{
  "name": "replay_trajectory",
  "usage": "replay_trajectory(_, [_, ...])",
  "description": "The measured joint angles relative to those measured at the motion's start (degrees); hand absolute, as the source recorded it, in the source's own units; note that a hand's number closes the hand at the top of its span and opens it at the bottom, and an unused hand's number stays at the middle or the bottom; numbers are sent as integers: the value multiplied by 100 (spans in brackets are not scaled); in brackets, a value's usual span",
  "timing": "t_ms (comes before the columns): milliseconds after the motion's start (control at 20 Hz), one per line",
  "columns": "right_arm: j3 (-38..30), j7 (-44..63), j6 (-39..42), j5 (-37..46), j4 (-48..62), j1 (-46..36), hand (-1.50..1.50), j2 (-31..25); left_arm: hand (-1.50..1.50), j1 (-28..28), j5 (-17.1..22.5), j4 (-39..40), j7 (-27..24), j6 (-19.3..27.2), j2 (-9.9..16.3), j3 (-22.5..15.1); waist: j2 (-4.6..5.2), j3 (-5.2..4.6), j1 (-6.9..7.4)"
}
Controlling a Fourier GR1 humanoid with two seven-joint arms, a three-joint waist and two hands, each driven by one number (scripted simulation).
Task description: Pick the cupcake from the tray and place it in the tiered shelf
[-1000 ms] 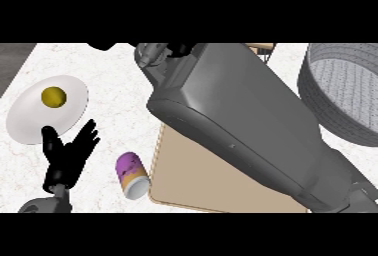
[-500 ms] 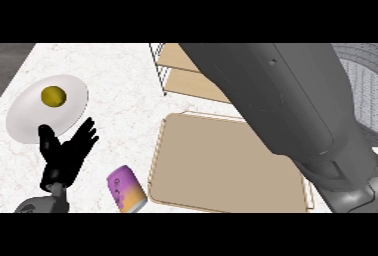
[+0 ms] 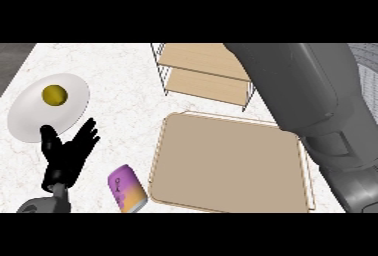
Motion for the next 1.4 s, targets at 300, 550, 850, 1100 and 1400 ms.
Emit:
replay_trajectory(300, [-197, -512, -423, 158, 846, -103, 150, -56, 0, -38, -58, 42, -54, 11, -65, -13, 15, 2, 32])
replay_trajectory(550, [-303, -938, -632, 208, 1146, -41, 150, -126, 0, -51, -61, 170, -227, -59, -66, 49, 5, 16, 18])
replay_trajectory(850, [-460, -1356, -960, 220, 1553, -140, 150, -51, 0, -57, -76, 73, -97, -56, -83, 40, 7, 13, 37])
replay_trajectory(1100, [-521, -1562, -860, 250, 1805, -252, 150, -121, 0, -8, -121, 60, -144, -40, -104, 52, 6, 8, 30])
replay_trajectory(1400, [-776, -1352, -1320, 177, 1723, -276, -150, -71, 0, -69, -94, 191, -189, -112, -67, 127, 2, 10, 8])
